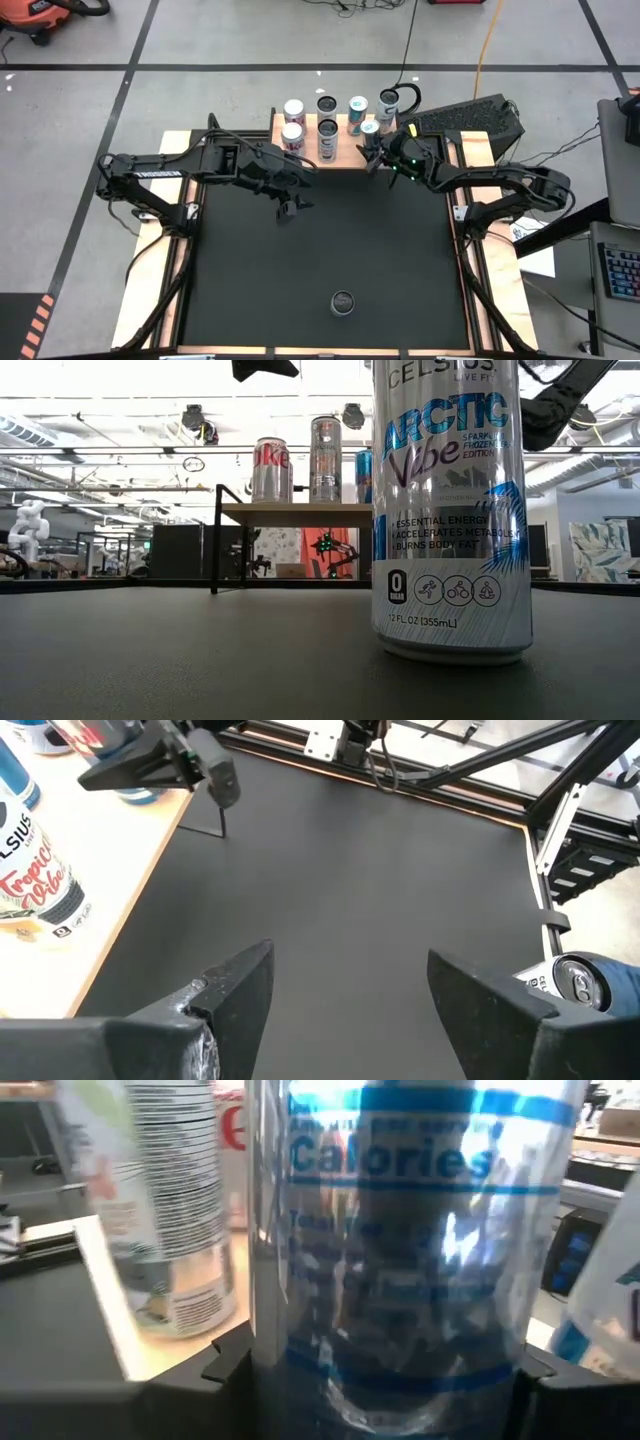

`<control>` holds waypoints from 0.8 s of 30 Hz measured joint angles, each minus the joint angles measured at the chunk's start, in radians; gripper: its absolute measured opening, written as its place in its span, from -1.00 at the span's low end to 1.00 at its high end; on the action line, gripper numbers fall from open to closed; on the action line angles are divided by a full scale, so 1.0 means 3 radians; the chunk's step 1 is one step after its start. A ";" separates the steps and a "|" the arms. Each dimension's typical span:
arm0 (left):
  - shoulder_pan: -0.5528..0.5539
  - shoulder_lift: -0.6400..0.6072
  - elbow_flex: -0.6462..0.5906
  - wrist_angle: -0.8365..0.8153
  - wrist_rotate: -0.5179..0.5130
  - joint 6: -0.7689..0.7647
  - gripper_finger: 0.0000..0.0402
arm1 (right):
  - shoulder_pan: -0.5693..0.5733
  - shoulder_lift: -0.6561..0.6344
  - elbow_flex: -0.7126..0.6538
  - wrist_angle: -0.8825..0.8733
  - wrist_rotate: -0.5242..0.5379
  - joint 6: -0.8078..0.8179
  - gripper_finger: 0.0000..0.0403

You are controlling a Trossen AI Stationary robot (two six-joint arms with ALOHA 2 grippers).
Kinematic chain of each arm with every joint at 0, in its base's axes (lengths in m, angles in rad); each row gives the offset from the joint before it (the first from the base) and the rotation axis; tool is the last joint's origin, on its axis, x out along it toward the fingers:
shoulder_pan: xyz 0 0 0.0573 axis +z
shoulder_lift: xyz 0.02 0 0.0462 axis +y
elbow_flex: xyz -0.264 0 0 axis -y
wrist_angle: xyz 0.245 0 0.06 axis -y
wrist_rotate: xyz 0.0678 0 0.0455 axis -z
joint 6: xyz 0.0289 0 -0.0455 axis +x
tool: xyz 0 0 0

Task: Place canned beverage on shelf
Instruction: Put the blue soda can aligned with the other blue soda can on the shelf

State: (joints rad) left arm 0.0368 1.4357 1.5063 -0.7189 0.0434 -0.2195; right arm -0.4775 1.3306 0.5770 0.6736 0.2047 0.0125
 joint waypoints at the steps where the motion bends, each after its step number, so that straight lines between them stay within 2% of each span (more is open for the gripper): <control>1: 0.0000 0.0000 0.0000 0.0000 0.0000 0.0000 0.33 | -0.0019 0.0030 0.0000 0.0042 -0.0002 0.0012 0.13; 8: 0.0000 0.0000 0.0000 0.0005 0.0001 0.0000 0.33 | -0.0072 0.0092 0.0005 0.0064 -0.0241 0.0074 0.13; 17: 0.0000 0.0000 0.0000 0.0009 0.0001 -0.0001 0.33 | -0.0072 0.0092 0.0005 0.0044 -0.0259 0.0082 0.14; 24: 0.0000 0.0000 0.0000 0.0016 0.0001 -0.0001 0.33 | -0.0067 0.0092 0.0004 -0.0022 -0.0263 0.0021 0.30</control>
State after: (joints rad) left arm 0.0368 1.4357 1.5063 -0.7141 0.0437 -0.2199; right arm -0.4976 1.3582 0.5781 0.6669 0.1256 0.0187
